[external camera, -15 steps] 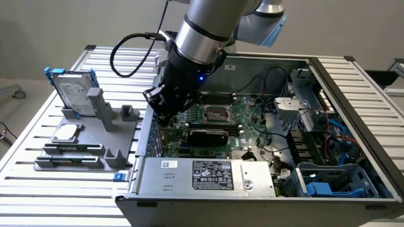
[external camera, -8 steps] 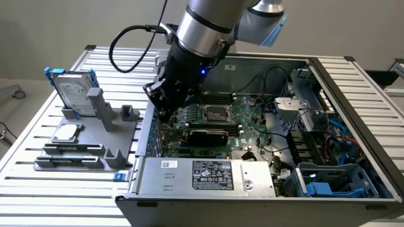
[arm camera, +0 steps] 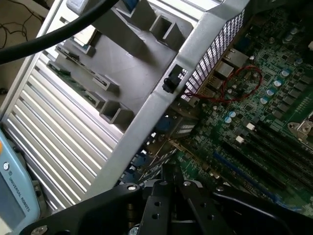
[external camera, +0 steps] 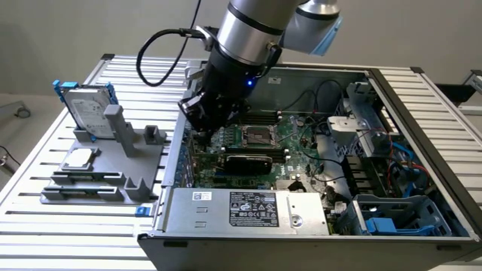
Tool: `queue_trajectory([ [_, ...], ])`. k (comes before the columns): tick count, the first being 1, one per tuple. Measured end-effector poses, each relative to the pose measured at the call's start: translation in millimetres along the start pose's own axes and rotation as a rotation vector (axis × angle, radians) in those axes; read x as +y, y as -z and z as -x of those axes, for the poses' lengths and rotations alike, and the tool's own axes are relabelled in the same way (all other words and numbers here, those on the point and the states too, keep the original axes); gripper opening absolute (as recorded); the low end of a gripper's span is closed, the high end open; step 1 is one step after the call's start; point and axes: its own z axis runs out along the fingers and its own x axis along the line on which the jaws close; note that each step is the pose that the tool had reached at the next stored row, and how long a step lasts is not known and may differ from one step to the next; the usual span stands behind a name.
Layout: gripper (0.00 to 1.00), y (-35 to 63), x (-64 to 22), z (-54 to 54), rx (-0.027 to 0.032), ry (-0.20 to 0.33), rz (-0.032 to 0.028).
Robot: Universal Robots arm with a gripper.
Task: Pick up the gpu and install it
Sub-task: 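Press down on the gpu until it lock into place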
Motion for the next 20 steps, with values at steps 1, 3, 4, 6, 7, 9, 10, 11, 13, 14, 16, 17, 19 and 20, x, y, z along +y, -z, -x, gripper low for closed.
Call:
queue_trajectory([
  [1,0.11,0.0,-0.1,0.1,-0.0151,0.002,-0.0113],
  [3,0.11,0.1,-0.3,0.2,-0.0439,0.008,-0.0341],
  [4,0.11,0.1,-0.3,0.2,-0.0583,0.012,-0.0456],
  [6,0.11,0.1,-0.5,0.1,-0.0805,0.022,-0.0633],
  [7,0.11,0.1,-0.6,0.1,-0.0892,0.03,-0.0693],
  [9,0.11,0.5,-0.6,0.0,-0.1028,0.047,-0.0788],
  [10,0.11,0.7,-0.5,-0.1,-0.1083,0.056,-0.0825],
  [11,0.11,1.3,-0.5,-0.3,-0.1127,0.068,-0.086],
  [13,0.11,2.4,-0.3,-0.6,-0.1198,0.09,-0.092],
  [14,0.11,2.9,-0.3,-0.8,-0.1235,0.101,-0.095],
  [16,0.11,4.1,-0.1,-1.2,-0.1308,0.124,-0.1014],
  [17,0.11,4.6,-0.1,-1.4,-0.1342,0.135,-0.1044],
  [19,0.11,5.7,0.1,-1.8,-0.1411,0.157,-0.1108],
  [20,0.11,6.2,0.1,-2.0,-0.1444,0.168,-0.1142],
])
